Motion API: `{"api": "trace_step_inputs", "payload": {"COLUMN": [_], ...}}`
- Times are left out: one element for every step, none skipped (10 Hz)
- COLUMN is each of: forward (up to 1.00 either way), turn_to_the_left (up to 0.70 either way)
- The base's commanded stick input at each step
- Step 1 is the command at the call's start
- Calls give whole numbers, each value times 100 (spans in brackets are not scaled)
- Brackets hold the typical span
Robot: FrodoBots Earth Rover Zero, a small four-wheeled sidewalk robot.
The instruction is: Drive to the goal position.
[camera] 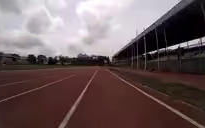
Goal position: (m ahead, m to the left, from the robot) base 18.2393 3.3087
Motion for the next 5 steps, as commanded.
{"api": "trace_step_inputs", "payload": {"forward": [70,70,70,70,70], "turn_to_the_left": [-13,-9,-7,-7,-7]}}
